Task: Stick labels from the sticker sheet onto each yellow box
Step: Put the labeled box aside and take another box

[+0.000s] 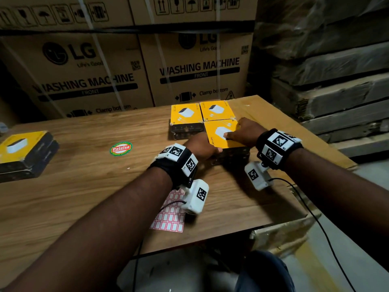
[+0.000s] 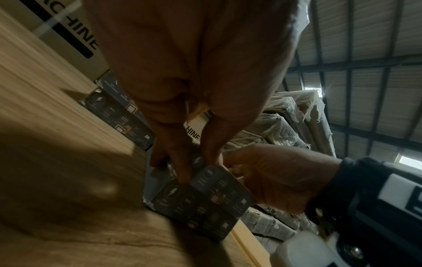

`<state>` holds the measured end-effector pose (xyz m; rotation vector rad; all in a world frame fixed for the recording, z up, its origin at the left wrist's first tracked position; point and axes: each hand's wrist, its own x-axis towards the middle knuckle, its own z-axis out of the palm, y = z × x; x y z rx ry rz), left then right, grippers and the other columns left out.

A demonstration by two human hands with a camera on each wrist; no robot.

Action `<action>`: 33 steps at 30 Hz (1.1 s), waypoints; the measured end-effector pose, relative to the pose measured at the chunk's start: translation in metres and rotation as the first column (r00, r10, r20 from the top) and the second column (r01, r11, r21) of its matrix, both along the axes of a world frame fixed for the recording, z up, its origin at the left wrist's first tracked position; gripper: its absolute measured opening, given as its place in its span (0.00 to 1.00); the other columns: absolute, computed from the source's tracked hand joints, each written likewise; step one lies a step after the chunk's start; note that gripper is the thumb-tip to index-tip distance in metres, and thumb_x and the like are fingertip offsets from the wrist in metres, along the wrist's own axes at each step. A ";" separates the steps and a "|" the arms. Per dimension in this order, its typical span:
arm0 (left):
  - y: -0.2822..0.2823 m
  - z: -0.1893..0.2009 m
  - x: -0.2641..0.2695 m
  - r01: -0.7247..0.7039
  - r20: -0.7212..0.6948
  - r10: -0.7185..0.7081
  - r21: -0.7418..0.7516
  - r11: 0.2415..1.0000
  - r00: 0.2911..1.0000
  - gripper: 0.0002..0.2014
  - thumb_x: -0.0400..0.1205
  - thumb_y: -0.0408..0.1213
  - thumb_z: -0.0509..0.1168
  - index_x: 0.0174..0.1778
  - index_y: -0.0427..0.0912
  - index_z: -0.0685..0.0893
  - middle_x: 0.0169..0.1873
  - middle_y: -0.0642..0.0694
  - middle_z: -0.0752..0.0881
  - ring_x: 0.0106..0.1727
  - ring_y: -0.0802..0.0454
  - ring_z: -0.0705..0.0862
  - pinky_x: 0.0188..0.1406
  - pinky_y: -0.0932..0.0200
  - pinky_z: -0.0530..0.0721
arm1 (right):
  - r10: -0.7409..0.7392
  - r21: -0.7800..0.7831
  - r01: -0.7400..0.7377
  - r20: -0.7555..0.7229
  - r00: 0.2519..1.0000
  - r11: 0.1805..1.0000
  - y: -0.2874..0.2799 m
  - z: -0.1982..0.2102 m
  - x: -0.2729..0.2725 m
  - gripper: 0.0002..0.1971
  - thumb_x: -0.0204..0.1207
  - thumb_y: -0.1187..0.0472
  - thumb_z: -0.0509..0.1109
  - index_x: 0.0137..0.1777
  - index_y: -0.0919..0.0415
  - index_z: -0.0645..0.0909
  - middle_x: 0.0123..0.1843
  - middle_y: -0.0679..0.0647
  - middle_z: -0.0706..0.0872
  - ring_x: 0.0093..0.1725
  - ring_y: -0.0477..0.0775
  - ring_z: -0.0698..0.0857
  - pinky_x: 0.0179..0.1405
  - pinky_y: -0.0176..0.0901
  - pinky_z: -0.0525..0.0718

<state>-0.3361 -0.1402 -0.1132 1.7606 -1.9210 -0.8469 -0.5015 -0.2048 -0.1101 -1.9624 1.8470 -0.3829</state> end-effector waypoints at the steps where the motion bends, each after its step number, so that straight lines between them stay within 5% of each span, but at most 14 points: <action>1: -0.001 -0.001 -0.001 0.004 0.007 -0.004 -0.003 1.000 1.000 0.20 0.79 0.38 0.72 0.69 0.45 0.82 0.66 0.45 0.84 0.65 0.45 0.82 0.69 0.46 0.78 | 0.002 0.005 -0.002 -0.010 1.000 1.000 0.000 0.000 0.001 0.39 0.75 0.39 0.71 0.77 0.62 0.65 0.75 0.62 0.74 0.70 0.63 0.75 0.55 0.47 0.75; 14: -0.014 -0.012 -0.011 -0.068 0.126 0.068 -0.005 0.998 0.990 0.22 0.77 0.48 0.73 0.64 0.42 0.83 0.60 0.43 0.87 0.59 0.44 0.85 0.63 0.43 0.82 | 0.005 -0.012 -0.005 -0.046 0.999 1.000 -0.003 0.004 0.003 0.33 0.78 0.46 0.71 0.75 0.65 0.68 0.74 0.62 0.75 0.71 0.63 0.75 0.53 0.45 0.72; 23: 0.000 0.003 0.001 -0.057 0.150 0.064 -0.056 0.997 0.987 0.22 0.79 0.45 0.72 0.69 0.44 0.81 0.67 0.43 0.84 0.65 0.44 0.82 0.62 0.55 0.78 | -0.010 -0.033 0.009 -0.041 0.999 0.999 0.000 0.008 0.005 0.35 0.74 0.45 0.74 0.74 0.64 0.68 0.73 0.63 0.74 0.69 0.64 0.76 0.54 0.46 0.75; 29: 0.010 0.014 0.057 -0.144 0.325 0.191 -0.164 0.976 0.926 0.30 0.77 0.48 0.74 0.74 0.42 0.75 0.71 0.41 0.80 0.71 0.42 0.78 0.65 0.54 0.77 | 0.037 -0.293 -0.081 -0.155 0.987 0.953 0.020 0.027 0.056 0.34 0.73 0.45 0.74 0.74 0.59 0.69 0.73 0.65 0.70 0.71 0.68 0.72 0.68 0.65 0.72; 33: 0.027 0.020 0.124 -0.281 0.359 0.331 -0.185 0.942 0.873 0.29 0.77 0.50 0.72 0.71 0.43 0.77 0.67 0.40 0.82 0.69 0.41 0.80 0.66 0.50 0.79 | 0.190 -0.356 -0.249 -0.193 0.963 0.901 0.035 0.039 0.118 0.30 0.73 0.47 0.73 0.71 0.59 0.72 0.71 0.64 0.71 0.71 0.68 0.73 0.69 0.65 0.72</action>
